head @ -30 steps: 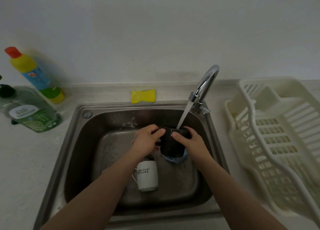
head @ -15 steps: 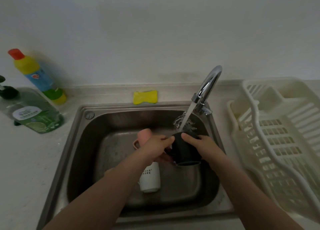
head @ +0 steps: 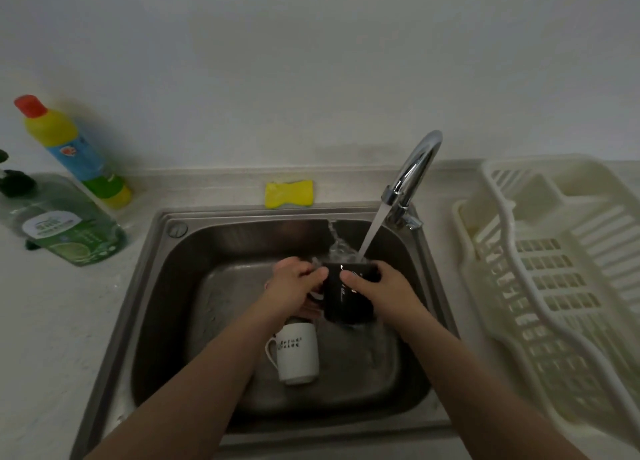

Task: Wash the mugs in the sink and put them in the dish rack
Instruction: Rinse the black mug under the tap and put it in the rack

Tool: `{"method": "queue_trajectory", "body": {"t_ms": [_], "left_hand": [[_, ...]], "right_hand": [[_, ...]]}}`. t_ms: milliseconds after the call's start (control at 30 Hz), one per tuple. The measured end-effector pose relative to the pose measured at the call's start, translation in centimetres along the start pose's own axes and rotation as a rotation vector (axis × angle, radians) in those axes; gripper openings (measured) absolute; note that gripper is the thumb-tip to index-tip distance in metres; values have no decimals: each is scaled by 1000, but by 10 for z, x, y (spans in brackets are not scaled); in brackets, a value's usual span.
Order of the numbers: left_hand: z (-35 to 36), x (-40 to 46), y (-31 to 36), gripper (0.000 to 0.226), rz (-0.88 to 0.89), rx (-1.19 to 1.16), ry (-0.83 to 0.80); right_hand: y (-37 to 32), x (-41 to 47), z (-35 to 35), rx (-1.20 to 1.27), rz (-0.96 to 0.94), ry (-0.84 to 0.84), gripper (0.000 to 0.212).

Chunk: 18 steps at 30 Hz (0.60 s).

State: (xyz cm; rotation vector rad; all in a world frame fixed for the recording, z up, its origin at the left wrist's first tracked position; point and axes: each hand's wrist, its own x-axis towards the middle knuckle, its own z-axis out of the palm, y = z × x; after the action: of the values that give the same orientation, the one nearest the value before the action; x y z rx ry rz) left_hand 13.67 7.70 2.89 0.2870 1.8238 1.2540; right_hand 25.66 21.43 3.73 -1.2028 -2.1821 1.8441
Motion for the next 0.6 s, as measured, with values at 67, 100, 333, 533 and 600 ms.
{"method": "queue_trajectory", "body": {"t_ms": [67, 100, 333, 533, 600], "left_hand": [[6, -1, -1, 11, 1, 36, -36], [7, -1, 0, 13, -9, 4, -22], [12, -1, 4, 14, -18, 51, -48], [5, 7, 9, 26, 9, -24, -18], [10, 9, 8, 24, 13, -38, -40]], "right_hand": [[4, 0, -5, 72, 39, 4, 46], [3, 1, -3, 97, 38, 18, 45], [5, 1, -8, 91, 56, 43, 54], [0, -6, -4, 11, -33, 76, 47], [-1, -3, -12, 19, -37, 88, 52]]}}
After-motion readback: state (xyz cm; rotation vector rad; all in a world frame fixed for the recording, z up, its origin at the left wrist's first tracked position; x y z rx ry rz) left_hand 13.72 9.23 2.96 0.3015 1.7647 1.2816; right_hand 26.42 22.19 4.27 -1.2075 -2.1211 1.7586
